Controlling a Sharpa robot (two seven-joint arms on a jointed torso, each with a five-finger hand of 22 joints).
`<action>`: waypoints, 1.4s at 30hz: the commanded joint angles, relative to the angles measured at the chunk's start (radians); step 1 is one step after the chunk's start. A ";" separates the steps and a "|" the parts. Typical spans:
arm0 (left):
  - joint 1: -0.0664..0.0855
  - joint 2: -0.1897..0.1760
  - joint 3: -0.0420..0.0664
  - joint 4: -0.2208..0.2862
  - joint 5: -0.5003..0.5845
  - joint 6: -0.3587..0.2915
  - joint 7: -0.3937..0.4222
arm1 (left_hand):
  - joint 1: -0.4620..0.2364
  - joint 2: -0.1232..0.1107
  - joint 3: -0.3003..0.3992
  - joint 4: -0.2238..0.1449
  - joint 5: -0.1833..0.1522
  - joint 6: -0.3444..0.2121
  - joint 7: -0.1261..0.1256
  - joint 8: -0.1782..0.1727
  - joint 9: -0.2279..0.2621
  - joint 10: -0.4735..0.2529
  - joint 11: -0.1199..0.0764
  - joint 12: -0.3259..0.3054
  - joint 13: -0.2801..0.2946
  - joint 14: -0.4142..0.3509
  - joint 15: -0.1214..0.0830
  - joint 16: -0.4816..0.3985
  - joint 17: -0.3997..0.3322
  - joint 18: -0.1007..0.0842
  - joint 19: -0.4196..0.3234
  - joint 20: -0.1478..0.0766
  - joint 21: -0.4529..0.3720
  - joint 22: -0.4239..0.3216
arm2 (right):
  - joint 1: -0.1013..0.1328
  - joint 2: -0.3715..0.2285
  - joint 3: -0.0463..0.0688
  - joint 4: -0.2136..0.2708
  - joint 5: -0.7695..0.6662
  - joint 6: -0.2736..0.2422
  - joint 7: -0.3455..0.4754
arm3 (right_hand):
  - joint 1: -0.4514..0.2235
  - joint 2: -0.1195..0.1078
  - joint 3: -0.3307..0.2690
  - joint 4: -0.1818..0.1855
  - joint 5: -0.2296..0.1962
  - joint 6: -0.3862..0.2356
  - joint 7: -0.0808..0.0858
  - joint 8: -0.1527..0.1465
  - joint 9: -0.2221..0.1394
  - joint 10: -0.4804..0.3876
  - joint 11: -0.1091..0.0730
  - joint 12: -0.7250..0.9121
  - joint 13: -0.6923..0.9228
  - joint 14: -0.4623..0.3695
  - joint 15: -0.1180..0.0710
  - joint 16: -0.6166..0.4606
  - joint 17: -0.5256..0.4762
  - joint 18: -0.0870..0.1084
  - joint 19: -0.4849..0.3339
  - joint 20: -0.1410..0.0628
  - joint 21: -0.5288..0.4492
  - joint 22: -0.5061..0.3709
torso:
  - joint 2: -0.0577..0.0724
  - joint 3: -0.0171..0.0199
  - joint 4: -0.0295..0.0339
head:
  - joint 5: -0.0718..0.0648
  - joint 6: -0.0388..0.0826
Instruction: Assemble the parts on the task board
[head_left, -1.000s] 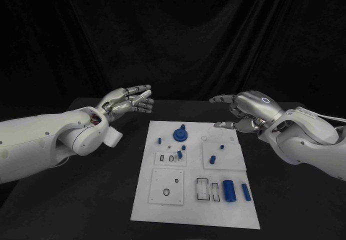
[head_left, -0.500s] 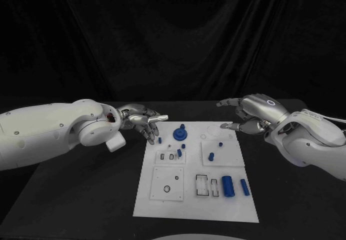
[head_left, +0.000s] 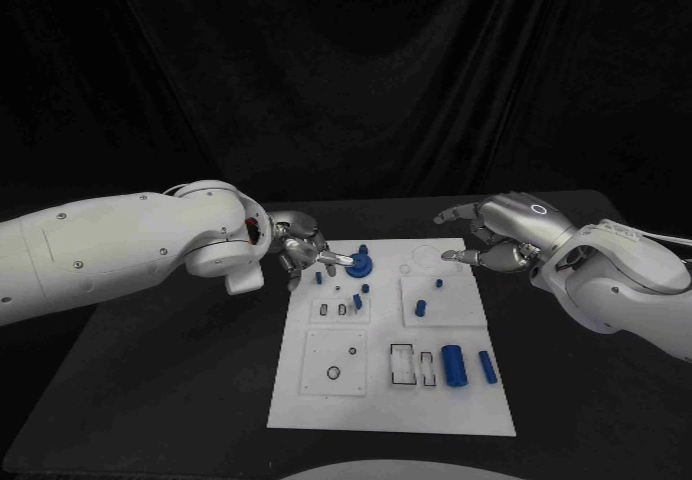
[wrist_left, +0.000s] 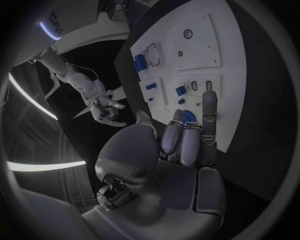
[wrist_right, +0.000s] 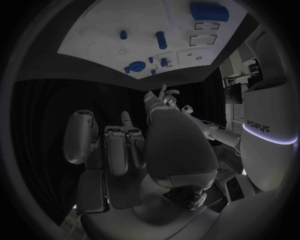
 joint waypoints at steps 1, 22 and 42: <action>0.004 0.024 0.001 -0.014 -0.088 0.060 -0.077 | -0.020 0.002 0.010 -0.002 0.006 0.037 -0.003 0.030 0.024 0.132 0.001 0.066 0.163 0.131 0.003 0.034 0.181 -0.039 0.095 0.005 0.153 0.210 | -0.004 0.003 0.001 -0.004 -0.022 0.047 -0.014 | -0.003 0.014 -0.003 -0.002 0.004 0.014 0.000 0.006 0.001 0.104 -0.005 0.003 0.263 0.099 -0.004 -0.007 0.239 0.017 -0.007 0.000 -0.006 0.168 | -0.002 0.0010 0.0017 | -0.001 -0.007; 0.005 0.223 0.001 -0.161 -0.100 0.204 -0.190 | -0.071 0.016 0.052 -0.014 0.026 0.151 -0.076 0.207 0.290 0.264 -0.065 0.122 0.265 0.208 -0.056 0.043 0.271 -0.102 0.387 -0.032 0.432 0.675 | -0.026 0.016 0.001 -0.031 -0.024 0.057 -0.025 | -0.016 0.025 -0.008 -0.001 0.012 0.028 0.001 0.009 -0.001 0.101 -0.005 0.000 0.260 0.097 -0.004 -0.015 0.230 0.020 -0.013 0.000 -0.024 0.164 | -0.002 0.0053 -0.0021 | 0.011 -0.031; -0.018 0.317 0.000 -0.240 -0.100 0.206 -0.297 | -0.094 0.000 0.117 -0.045 0.053 0.171 -0.115 0.283 0.507 0.264 -0.104 0.122 0.265 0.208 -0.096 0.043 0.271 -0.118 0.468 -0.070 0.460 0.750 | -0.028 0.021 0.001 -0.043 -0.024 0.036 -0.022 | -0.018 0.027 -0.010 -0.004 0.018 0.035 0.001 0.010 -0.002 0.081 -0.005 -0.019 0.237 0.095 -0.004 -0.020 0.226 0.021 -0.014 0.000 -0.031 0.162 | -0.004 0.0046 -0.0005 | 0.012 -0.052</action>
